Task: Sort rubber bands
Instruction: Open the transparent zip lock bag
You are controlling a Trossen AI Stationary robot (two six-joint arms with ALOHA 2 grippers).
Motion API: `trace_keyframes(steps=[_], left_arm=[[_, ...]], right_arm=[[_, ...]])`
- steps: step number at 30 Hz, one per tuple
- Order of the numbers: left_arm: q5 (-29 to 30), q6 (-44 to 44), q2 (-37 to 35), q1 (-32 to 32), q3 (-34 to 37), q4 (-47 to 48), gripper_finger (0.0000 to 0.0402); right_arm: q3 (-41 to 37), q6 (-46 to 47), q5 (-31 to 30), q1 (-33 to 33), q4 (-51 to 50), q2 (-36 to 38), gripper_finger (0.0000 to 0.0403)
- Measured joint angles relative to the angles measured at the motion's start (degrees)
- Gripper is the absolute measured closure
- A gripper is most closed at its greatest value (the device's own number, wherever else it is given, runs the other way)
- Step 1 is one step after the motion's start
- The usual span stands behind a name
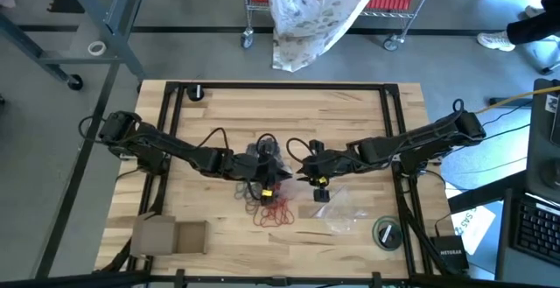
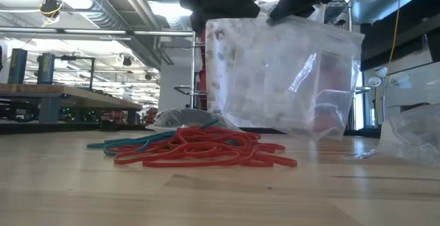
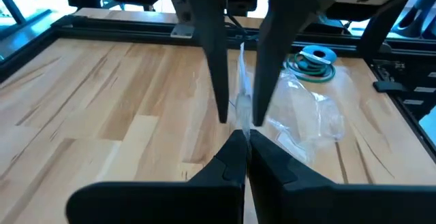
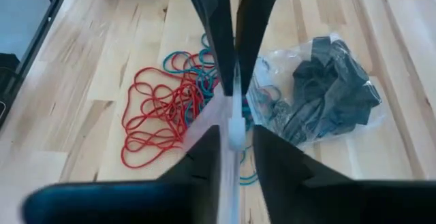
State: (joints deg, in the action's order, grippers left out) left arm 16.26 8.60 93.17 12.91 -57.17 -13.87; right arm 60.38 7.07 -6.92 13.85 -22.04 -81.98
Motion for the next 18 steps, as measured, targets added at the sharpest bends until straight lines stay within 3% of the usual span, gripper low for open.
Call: trace_keyframes(steps=[5, 11, 18], left_arm=[[0.0, -0.4, 0.0, 0.0, 0.0, 0.1, 0.0401], [0.0, -1.4, 0.0, 0.0, 0.0, -0.2, 0.0401], [0.1, -1.5, 0.0, 0.1, -0.1, 0.2, 0.0401]], right_arm=[[0.0, 0.0, 0.0, 0.0, -0.6, 0.0, 0.0392], [0.0, 1.1, 0.0, 0.0, -2.4, 0.7, 0.0378], [0.0, 1.7, 0.1, 0.0, -6.5, 3.0, 0.0388]])
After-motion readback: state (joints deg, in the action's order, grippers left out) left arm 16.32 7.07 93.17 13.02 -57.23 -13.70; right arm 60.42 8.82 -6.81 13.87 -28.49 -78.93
